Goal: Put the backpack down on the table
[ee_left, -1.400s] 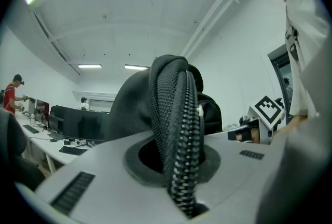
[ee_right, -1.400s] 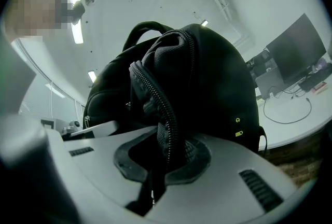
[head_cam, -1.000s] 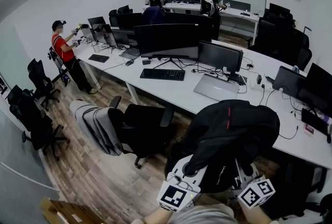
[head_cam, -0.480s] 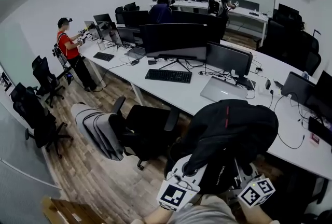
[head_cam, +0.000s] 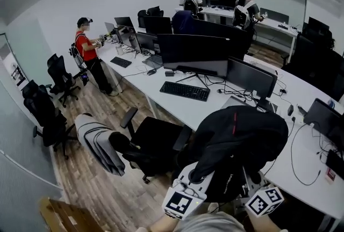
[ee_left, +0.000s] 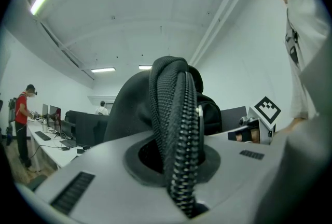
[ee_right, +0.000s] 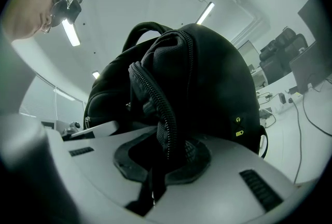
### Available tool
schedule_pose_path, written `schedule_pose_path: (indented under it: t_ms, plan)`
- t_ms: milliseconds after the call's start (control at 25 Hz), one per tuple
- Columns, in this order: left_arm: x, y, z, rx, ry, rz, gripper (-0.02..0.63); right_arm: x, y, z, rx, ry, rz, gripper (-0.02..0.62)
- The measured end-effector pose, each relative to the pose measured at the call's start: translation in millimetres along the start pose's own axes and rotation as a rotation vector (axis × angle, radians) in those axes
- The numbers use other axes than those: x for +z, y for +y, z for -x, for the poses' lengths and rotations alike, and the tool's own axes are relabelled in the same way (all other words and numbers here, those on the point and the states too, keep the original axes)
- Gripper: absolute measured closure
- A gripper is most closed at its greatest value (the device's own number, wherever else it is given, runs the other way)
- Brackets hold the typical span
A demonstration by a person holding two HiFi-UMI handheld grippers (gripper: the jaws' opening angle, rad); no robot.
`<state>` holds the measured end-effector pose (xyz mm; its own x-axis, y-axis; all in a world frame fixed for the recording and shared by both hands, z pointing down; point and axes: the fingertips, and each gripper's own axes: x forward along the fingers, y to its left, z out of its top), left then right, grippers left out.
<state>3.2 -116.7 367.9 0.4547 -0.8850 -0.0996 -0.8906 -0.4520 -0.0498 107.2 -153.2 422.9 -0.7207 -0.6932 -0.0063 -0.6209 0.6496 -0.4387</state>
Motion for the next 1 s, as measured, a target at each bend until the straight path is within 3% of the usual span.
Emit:
schedule_pose_path:
  t_ms: [520,1000]
  plan:
    - [-8.2,46.1,-91.6,0.147,-0.010,-0.009,0.581,43.0,-69.7,-82.6,0.138,0.054,0.014,0.564]
    - [-15.2,104.2,-113.0,0.214,0.006,-0.024,0.581,40.2,-77.8,-149.2,0.186,0.100,-0.009,0.563]
